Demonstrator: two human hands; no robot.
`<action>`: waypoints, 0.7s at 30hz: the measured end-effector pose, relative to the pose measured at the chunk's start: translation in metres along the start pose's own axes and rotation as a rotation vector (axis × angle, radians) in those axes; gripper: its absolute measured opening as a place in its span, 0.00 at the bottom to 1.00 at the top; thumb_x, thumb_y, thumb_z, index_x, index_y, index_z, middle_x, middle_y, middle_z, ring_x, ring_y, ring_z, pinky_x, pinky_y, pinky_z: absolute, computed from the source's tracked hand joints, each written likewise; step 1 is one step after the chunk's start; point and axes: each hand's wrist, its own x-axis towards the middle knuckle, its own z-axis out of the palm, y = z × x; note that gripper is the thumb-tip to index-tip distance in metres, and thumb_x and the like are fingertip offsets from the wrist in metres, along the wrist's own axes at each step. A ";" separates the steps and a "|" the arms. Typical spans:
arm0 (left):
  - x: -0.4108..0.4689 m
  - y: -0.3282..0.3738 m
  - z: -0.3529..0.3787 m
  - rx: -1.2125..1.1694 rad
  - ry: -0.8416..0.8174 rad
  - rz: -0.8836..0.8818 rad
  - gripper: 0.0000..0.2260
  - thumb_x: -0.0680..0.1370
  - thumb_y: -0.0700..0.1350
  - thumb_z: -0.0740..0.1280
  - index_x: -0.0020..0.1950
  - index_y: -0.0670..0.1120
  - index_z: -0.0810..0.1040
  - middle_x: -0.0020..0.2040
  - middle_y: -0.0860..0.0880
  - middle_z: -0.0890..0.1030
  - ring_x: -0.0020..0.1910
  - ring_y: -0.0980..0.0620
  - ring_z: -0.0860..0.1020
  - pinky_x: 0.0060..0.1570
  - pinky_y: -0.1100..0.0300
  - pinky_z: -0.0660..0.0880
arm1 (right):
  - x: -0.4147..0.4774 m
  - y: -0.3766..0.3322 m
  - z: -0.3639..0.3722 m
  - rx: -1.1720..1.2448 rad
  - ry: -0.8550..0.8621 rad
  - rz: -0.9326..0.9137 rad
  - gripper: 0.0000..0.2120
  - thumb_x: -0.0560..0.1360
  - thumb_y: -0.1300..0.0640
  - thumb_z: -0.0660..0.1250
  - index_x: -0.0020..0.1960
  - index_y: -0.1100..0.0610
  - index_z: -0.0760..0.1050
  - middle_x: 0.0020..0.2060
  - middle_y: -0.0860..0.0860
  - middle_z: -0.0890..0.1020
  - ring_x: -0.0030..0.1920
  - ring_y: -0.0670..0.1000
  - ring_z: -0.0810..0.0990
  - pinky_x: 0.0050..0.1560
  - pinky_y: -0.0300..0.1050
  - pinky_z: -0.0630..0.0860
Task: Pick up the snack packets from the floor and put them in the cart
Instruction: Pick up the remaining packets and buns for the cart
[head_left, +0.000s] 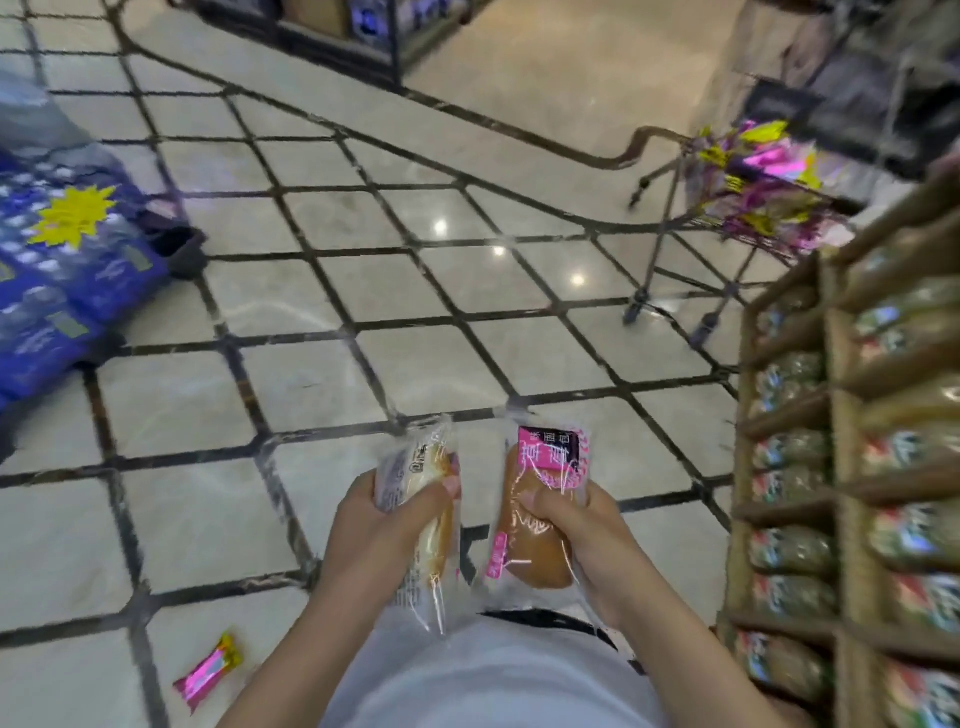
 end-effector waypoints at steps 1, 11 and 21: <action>0.002 0.005 0.023 0.024 -0.027 -0.003 0.13 0.72 0.48 0.75 0.45 0.57 0.70 0.40 0.61 0.75 0.36 0.66 0.73 0.32 0.67 0.66 | 0.002 -0.006 -0.022 0.017 0.029 -0.012 0.16 0.70 0.61 0.74 0.56 0.62 0.77 0.41 0.57 0.84 0.40 0.54 0.84 0.41 0.48 0.81; 0.044 0.053 0.159 0.317 -0.170 0.024 0.13 0.70 0.49 0.77 0.49 0.56 0.76 0.45 0.55 0.82 0.42 0.59 0.80 0.34 0.65 0.71 | 0.036 -0.037 -0.150 0.250 0.208 0.013 0.12 0.73 0.60 0.72 0.56 0.59 0.77 0.43 0.57 0.86 0.41 0.55 0.85 0.44 0.50 0.80; 0.187 0.133 0.257 0.406 -0.364 0.037 0.14 0.70 0.52 0.76 0.44 0.59 0.70 0.44 0.59 0.78 0.42 0.62 0.76 0.34 0.66 0.68 | 0.147 -0.129 -0.175 0.332 0.397 0.017 0.06 0.72 0.61 0.72 0.48 0.58 0.79 0.42 0.58 0.85 0.41 0.56 0.84 0.50 0.54 0.80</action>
